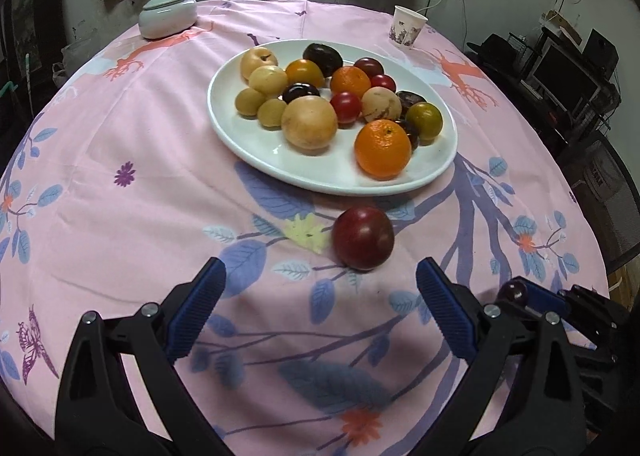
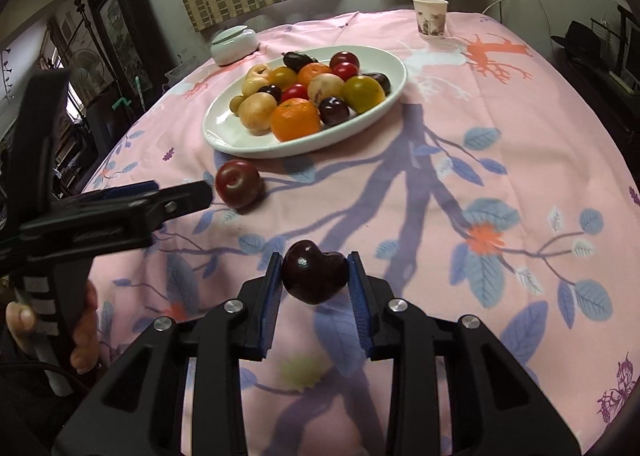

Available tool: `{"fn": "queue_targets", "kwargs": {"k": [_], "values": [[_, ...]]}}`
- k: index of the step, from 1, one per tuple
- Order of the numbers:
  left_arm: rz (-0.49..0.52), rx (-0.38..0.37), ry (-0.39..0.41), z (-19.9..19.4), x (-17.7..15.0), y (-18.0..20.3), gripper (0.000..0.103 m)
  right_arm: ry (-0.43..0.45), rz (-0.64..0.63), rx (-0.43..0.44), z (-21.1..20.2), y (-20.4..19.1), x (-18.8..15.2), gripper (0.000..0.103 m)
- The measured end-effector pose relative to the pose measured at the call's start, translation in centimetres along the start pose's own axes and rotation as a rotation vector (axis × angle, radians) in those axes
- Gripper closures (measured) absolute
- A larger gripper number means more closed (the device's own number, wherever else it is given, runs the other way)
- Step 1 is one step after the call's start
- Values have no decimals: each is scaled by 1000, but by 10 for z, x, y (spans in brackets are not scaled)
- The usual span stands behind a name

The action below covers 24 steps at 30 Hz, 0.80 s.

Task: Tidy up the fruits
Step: 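Grasp a dark cherry with the right tool while the left tool grasps a red plum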

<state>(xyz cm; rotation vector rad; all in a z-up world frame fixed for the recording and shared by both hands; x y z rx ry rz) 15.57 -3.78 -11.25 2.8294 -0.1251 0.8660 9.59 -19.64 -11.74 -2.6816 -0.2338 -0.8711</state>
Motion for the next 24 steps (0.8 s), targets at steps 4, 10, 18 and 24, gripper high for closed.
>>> {"fn": "queue_targets", "kwargs": {"k": [4,10,18,24], "values": [[-23,7,-29,23,4,7,6,-3,-11,12,-2,2,-4,70],[-24,40,-36,40,8,9,27,-6,-21,40,0,0,-4,70],[35,13,-12,36,7,20,63,-14,-13,49,3,-2,-7,70],[21,-15,-15,27,1,15,63,-21,-21,44,5,-8,-5,70]]}}
Point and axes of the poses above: each gripper's, at about its wrist camera, not at the fingertips, and z roughly the way its jaws point, y to its right, x to its top, the point moved 5 cm from there along z, roughly the way its jaws point, and after that the axes turned 1 degree about -y, right-handed, at the moved point
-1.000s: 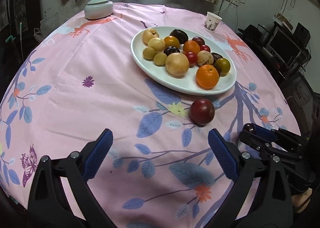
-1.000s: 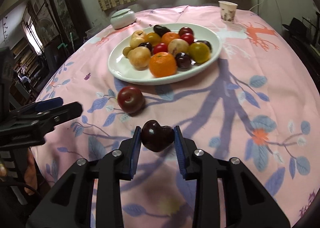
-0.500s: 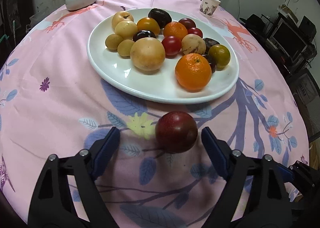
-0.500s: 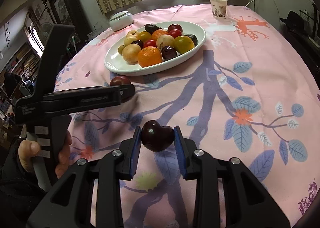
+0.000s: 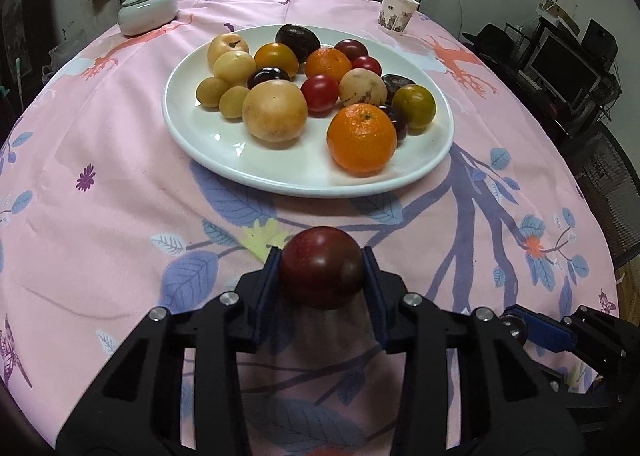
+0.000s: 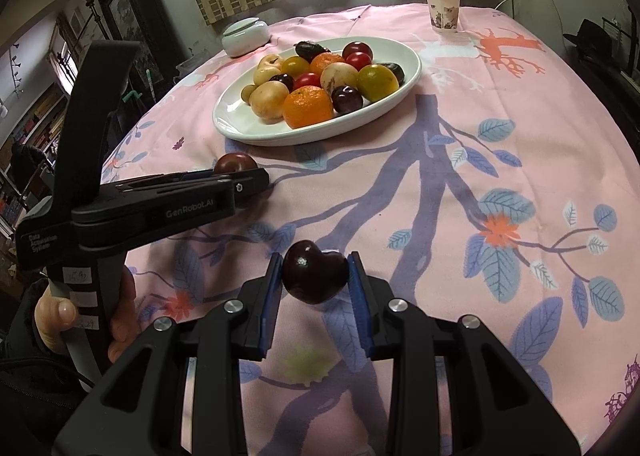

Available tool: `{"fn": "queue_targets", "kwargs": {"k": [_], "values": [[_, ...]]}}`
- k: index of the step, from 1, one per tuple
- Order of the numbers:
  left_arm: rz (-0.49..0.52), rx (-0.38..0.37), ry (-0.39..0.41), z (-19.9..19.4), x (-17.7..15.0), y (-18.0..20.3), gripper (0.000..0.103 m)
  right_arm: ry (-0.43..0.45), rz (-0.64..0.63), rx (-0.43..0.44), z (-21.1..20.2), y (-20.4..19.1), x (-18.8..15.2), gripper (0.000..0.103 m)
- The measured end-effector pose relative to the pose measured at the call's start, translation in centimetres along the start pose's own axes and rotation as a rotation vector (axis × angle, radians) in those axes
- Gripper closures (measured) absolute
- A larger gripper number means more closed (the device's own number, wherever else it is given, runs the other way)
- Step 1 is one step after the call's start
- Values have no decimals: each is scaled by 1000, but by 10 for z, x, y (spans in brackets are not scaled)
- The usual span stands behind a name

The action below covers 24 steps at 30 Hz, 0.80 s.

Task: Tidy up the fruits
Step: 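Grasp a dark cherry with the right tool while the left tool grasps a red plum, then carry both fruits onto the white plate and open both tools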

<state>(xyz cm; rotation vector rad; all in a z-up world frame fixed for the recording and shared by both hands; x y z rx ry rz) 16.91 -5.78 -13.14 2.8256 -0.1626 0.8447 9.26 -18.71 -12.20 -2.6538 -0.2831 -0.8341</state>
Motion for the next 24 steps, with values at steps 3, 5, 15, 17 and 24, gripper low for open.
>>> {"fn": "queue_targets", "kwargs": {"k": [3,5,15,17,24], "values": [[1,-16,4,-7,-3,0,63,0,-3,-4,0,-6,1,70],[3,-30,1,-12,-5,-2,63,1,-7,-4,0,-9,4,70],[-19,-74,57,-61,3,-33,63,-35,-11,79,5,-23,30,70],[-14,-78,60,-65,14,-38,63,-32,-55,62,4,-27,46,70],[5,-59,87,-58,79,-50,63,6,-142,7,20,-27,119,70]]}}
Point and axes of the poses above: each gripper's, at about its wrist camera, not at the fingertips, and z roughly the way its jaws point, y to its right, x to its top, the point moved 5 cm from there along z, roughly the way its jaws point, and after that the axes turned 1 degree about -y, right-handed, at the moved point
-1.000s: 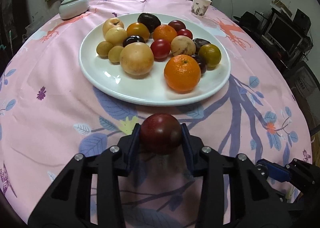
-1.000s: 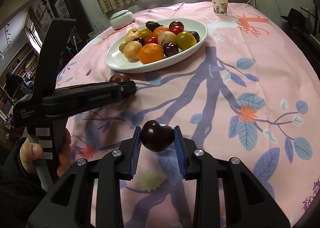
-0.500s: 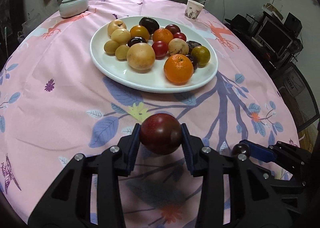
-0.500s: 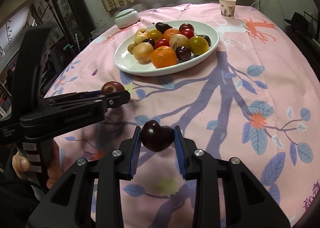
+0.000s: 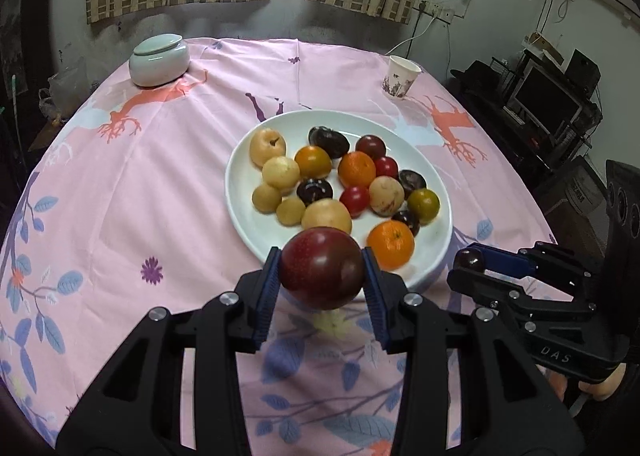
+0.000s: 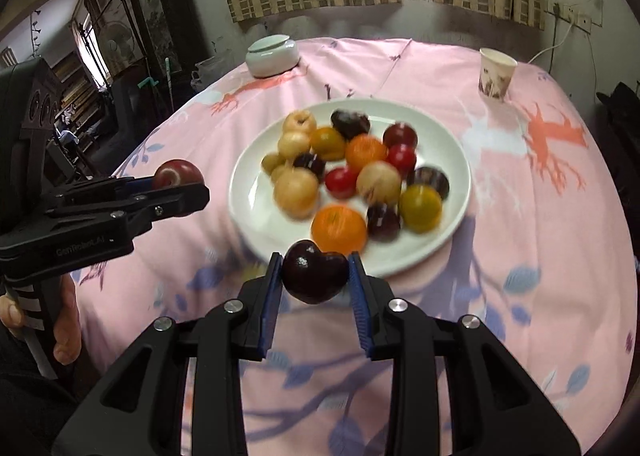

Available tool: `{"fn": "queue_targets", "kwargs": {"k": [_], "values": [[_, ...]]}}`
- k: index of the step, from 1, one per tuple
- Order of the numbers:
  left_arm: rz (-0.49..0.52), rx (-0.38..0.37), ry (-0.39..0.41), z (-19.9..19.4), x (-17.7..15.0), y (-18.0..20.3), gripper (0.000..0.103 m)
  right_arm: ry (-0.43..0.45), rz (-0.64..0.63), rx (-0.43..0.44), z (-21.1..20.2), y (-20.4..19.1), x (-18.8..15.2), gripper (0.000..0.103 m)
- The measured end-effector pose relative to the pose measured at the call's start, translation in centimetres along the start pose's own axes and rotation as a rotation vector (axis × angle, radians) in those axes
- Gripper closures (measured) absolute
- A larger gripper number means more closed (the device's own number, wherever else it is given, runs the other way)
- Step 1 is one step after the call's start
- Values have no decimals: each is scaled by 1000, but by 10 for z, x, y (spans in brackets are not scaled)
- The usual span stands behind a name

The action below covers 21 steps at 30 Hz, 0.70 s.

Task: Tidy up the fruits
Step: 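Carry both fruits onto the white plate and open both tools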

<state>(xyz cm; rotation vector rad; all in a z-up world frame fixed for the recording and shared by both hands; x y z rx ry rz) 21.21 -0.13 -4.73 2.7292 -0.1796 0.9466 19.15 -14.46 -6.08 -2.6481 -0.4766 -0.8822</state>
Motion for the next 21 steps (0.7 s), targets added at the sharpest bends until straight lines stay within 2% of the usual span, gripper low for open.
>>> {"fn": "queue_targets", "kwargs": {"k": [4,8,14,21], "values": [[-45,2,-37,33,34,-9,63,4,15,10,22,7,32,70],[-78,0,-72,66,56,-11,62,10,-3,-17,47,10,46,70],[-97,-18,-149,106,58,-6,62,-18,-3,-43,71,20,47,70],[-89,-41,-144,118,65,4,62,-20,-28,-20,81,16,45,70]]}}
Point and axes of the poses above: each gripper's, at about its wrist camera, not at the fingertips, and z roughly the way its jaws point, y to its right, x to its top, the point moved 5 cm from there along z, roughly the way its jaws point, and after that the axes turned 1 degree about -y, right-handed, at the moved point
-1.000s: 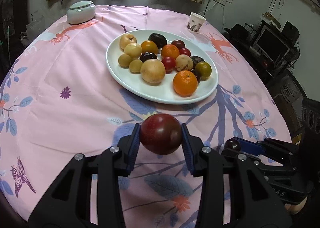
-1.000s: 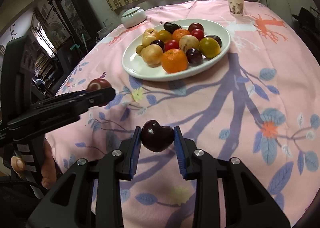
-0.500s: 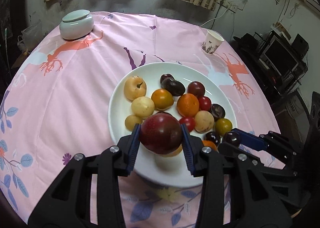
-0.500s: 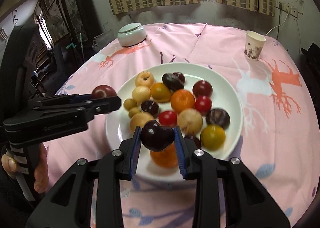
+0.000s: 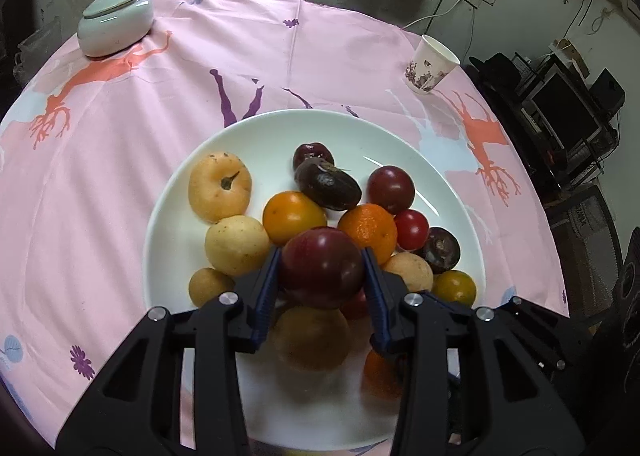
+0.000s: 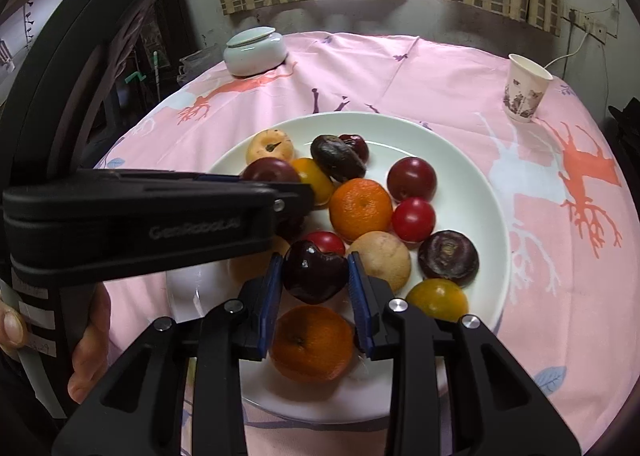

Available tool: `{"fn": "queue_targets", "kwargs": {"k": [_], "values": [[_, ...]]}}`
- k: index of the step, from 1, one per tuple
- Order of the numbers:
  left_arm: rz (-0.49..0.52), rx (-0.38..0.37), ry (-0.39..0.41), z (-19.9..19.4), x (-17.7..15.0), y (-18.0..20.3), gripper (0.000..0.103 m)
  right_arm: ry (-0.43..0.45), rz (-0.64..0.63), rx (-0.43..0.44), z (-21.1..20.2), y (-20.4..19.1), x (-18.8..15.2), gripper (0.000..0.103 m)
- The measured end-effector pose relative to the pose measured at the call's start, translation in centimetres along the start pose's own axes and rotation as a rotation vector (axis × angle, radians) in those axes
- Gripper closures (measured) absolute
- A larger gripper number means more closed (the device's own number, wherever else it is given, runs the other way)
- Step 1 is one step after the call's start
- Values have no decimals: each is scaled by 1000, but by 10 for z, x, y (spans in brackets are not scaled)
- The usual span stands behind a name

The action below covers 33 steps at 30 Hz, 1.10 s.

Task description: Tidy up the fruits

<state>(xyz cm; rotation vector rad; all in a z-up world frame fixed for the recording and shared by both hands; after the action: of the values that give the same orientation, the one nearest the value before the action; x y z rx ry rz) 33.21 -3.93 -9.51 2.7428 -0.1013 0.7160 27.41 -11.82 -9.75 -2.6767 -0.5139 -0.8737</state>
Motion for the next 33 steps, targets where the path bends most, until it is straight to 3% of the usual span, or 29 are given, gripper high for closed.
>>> {"fn": "queue_targets", "kwargs": {"k": [3,6,8,17,19,21,23,25,27,30,33], "values": [[3,2,0,2,3,3,62,2,3,0,2,0,0,67],[5,4,1,4,4,5,62,27,18,-6,-1,3,1,37],[13,6,7,3,4,8,62,29,5,-32,-4,2,1,31],[39,13,35,-7,5,16,55,-15,43,-21,-37,-1,-21,31],[44,17,37,-9,3,18,46,7,43,-19,-51,-3,-28,24],[52,25,49,-16,0,19,35,38,50,-30,-66,-4,-35,7],[63,40,70,-26,-5,20,22,72,60,-43,-79,-5,-41,4],[67,66,99,-40,-13,21,7,86,68,-57,-86,-6,-46,1],[67,133,151,-58,-23,18,2,98,72,-72,-90,-6,-52,1],[106,231,221,-82,-44,15,2,87,81,-101,-89,-7,-60,1],[154,352,243,-99,-68,11,2,71,97,-122,-85,-8,-71,1]]}}
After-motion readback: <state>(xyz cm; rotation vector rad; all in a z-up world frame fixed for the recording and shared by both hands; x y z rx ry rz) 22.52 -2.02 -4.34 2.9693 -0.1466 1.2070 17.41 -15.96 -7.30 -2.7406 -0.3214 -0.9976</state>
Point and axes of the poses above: each gripper's, at about its wrist camera, not at the fingertips, and z roughly the way its jaws point, y to its right, x to its top, the point moved 5 cm from there along z, roughly the way its jaws point, and after that the axes turned 1 degree about -y, right-handed, at the moved point
